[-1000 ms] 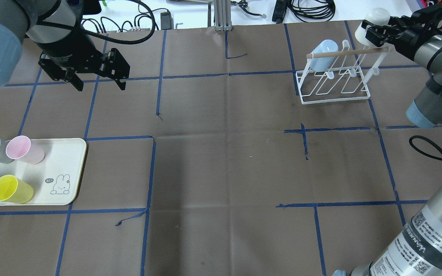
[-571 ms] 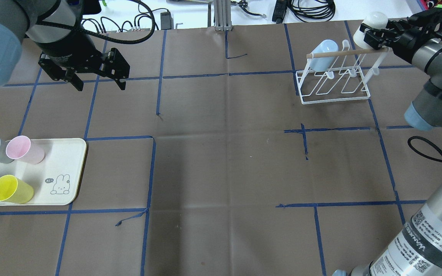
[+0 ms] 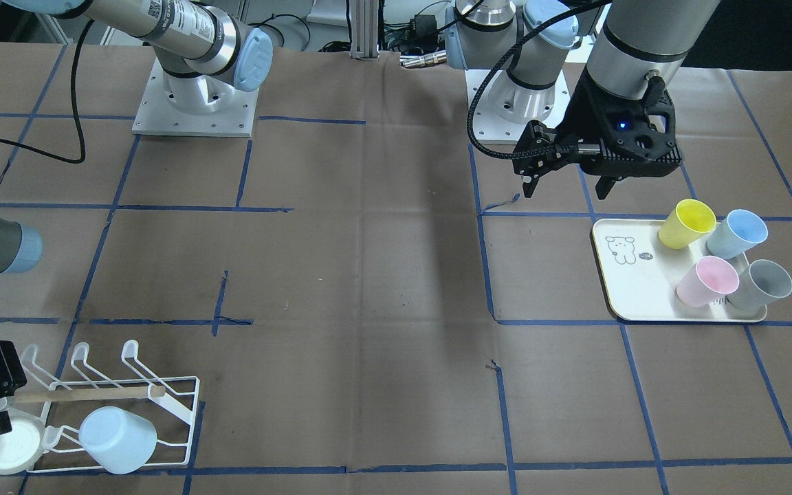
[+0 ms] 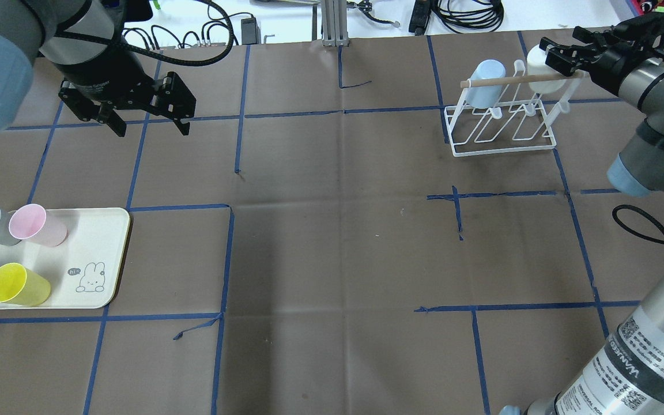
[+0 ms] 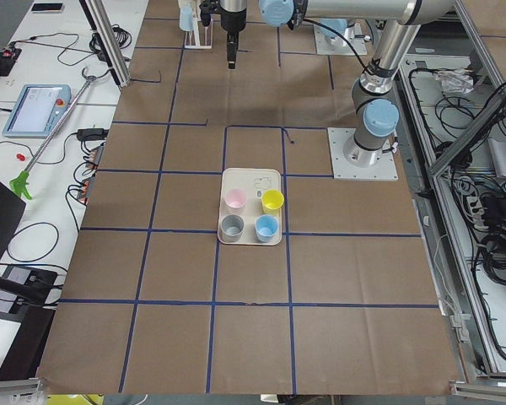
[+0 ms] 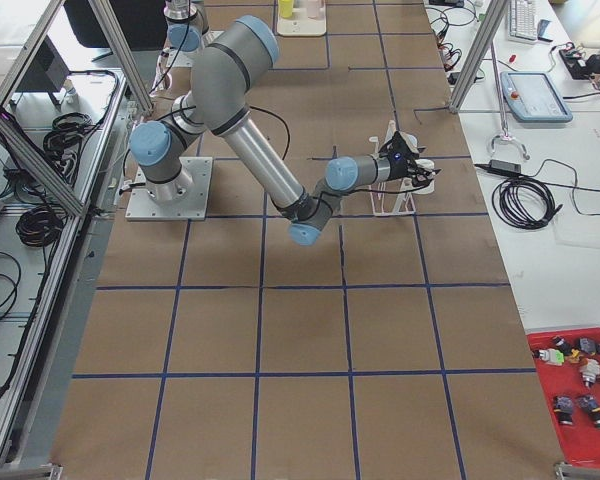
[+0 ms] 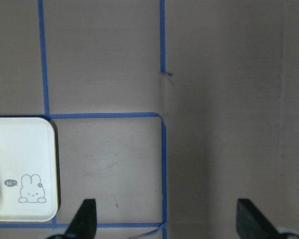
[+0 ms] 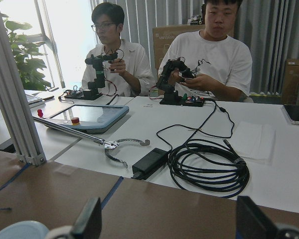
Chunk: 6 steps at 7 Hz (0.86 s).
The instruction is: Transfer IKEA cup to right arm and place on rack
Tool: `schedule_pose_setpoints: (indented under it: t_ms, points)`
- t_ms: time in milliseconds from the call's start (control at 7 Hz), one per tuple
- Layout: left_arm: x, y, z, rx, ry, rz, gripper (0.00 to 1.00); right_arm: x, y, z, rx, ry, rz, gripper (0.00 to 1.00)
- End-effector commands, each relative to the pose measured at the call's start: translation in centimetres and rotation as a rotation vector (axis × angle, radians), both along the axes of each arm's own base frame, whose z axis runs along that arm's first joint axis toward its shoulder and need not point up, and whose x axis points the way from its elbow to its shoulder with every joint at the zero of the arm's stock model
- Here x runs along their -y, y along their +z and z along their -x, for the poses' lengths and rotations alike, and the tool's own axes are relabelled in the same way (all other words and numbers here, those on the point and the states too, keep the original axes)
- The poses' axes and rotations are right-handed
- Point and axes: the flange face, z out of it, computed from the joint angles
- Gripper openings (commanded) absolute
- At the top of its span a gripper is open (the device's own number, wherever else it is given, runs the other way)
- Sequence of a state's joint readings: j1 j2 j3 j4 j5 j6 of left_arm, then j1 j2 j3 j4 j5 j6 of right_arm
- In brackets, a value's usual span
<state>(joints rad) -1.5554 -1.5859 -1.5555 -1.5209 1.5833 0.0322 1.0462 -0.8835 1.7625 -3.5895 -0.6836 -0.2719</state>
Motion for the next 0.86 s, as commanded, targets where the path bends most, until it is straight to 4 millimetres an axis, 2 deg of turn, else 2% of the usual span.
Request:
schedule_pose_setpoints:
  t_ms: [0, 286, 429, 571, 714]
  points:
    - [-0.1, 0.0, 0.1, -0.002, -0.002, -0.004, 1.00, 0.0, 0.2, 0.0, -0.002, -0.003, 0.002, 1.00]
    - [-0.1, 0.0, 0.1, -0.003, -0.002, -0.007, 1.00, 0.0, 2.3, 0.0, -0.020, -0.009, 0.025, 1.00]
    - [-0.2, 0.0, 0.1, -0.003, -0.002, -0.009, 1.00, 0.1, 4.1, 0.1, -0.006, -0.011, -0.004, 1.00]
    - [-0.2, 0.0, 0.2, -0.003, -0.003, -0.009, 1.00, -0.1, 6.7, 0.0, 0.011, -0.012, -0.042, 1.00]
    - [-0.2, -0.1, 0.2, -0.003, -0.003, -0.010, 1.00, -0.3, 9.0, 0.2, -0.070, -0.047, -0.059, 1.00]
